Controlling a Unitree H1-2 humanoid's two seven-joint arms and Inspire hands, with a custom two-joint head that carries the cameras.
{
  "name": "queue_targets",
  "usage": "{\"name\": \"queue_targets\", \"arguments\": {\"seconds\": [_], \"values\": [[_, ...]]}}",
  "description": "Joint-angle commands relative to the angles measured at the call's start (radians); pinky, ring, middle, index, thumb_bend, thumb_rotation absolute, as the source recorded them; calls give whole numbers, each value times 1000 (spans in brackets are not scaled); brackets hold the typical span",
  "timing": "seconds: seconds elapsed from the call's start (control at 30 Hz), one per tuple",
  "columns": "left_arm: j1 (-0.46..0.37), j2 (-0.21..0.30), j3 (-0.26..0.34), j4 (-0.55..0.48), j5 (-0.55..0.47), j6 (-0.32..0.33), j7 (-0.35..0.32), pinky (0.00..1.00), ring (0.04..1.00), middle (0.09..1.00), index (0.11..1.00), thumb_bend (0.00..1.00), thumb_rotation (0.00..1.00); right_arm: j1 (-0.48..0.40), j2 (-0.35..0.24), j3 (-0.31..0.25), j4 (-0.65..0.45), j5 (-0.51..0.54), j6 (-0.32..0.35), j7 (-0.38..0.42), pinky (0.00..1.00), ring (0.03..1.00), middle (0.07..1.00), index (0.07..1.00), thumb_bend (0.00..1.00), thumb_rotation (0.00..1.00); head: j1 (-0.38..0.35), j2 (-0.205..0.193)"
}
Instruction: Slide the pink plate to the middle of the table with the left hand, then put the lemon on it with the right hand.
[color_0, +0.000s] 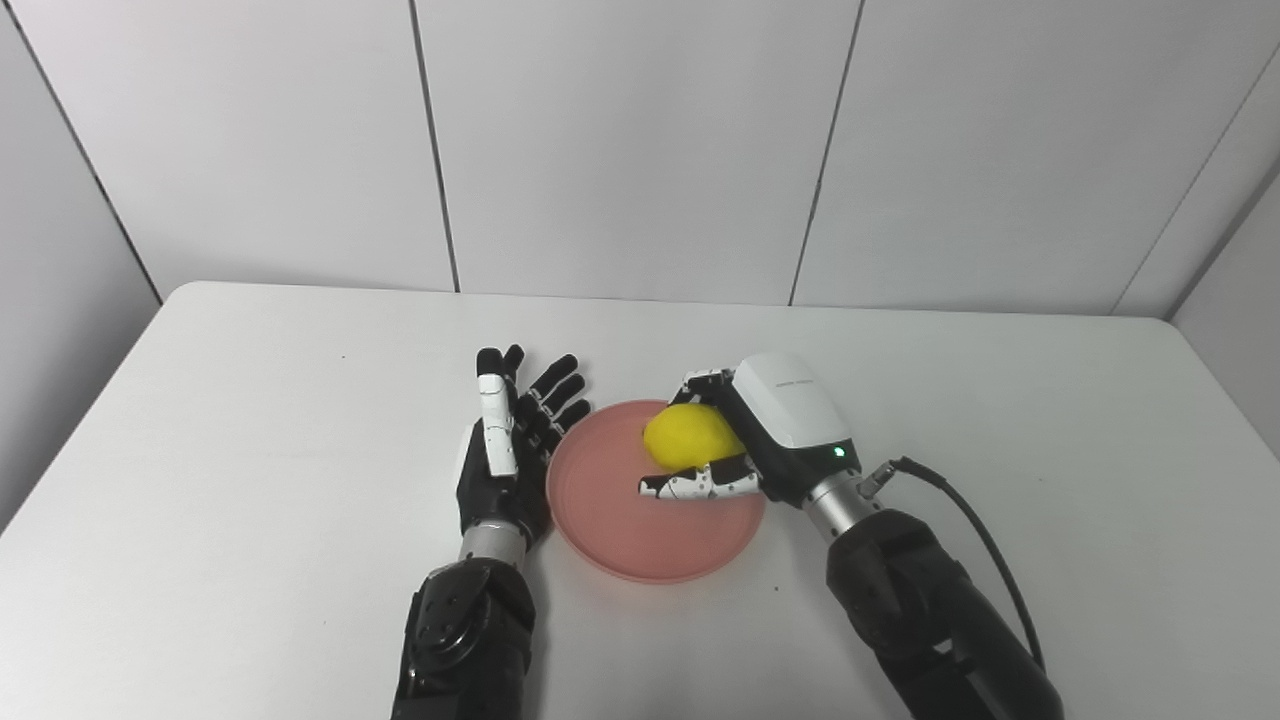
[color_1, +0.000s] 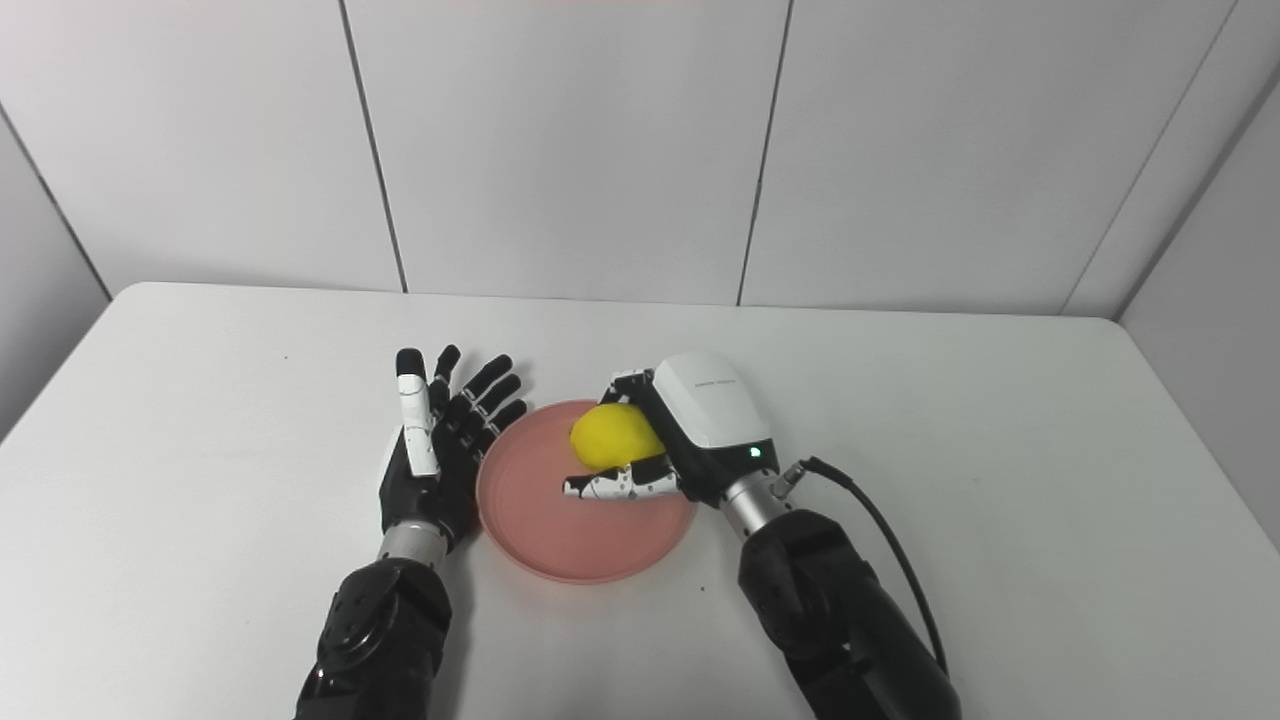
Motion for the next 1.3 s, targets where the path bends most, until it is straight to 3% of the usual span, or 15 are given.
{"name": "queue_targets", "arguments": {"seconds": [0.0,0.17,0.37,0.63,0.77,0.87,0.9,0.97,1.0,1.07,1.13,1.27], "values": [[2,-75,3,14,5,-1,24,811,825,802,1000,906,935,-34,6,-2,-16,0,-49,-29,171,231,308,388,555,418,1,5],[-2,-76,4,22,1,-9,26,809,827,796,1000,906,936,-38,10,21,0,-6,-55,-21,182,245,321,410,552,445,2,5],[-7,-80,2,25,5,-7,30,796,823,795,1000,906,942,-38,10,42,12,-11,-68,-26,190,254,331,427,566,402,6,5],[-8,-83,1,32,1,-17,38,802,812,794,999,903,939,-41,7,62,12,-31,-57,3,196,262,343,452,549,489,8,6],[-6,-87,2,29,-7,-17,36,825,822,798,1000,900,945,-35,6,68,-6,-62,-26,44,197,268,358,477,600,516,9,8],[-5,-89,7,27,-18,-19,33,809,835,807,1000,901,930,-27,1,65,-14,-90,-21,51,342,423,497,557,749,544,8,8],[-5,-88,7,27,-19,-18,33,809,836,807,1000,901,929,-27,-1,64,-23,-109,-5,68,350,431,505,562,756,546,6,7],[-6,-85,4,28,-15,-14,35,862,835,800,1000,904,933,-26,-1,60,-35,-132,19,95,501,562,619,647,870,525,6,6],[-6,-84,3,28,-14,-13,36,874,835,799,1000,905,934,-26,-1,56,-40,-137,24,105,531,586,639,660,889,519,6,6],[-5,-84,2,28,-14,-13,35,901,839,801,1000,907,938,-26,0,50,-45,-142,23,113,685,690,706,696,928,481,8,6],[-4,-83,3,28,-16,-14,34,886,841,807,1000,910,933,-26,1,45,-48,-148,21,113,755,744,748,707,940,464,6,5],[-3,-83,3,30,-17,-17,32,867,839,809,1000,907,934,-25,2,36,-50,-157,9,97,778,767,774,712,946,454,6,7]]}}
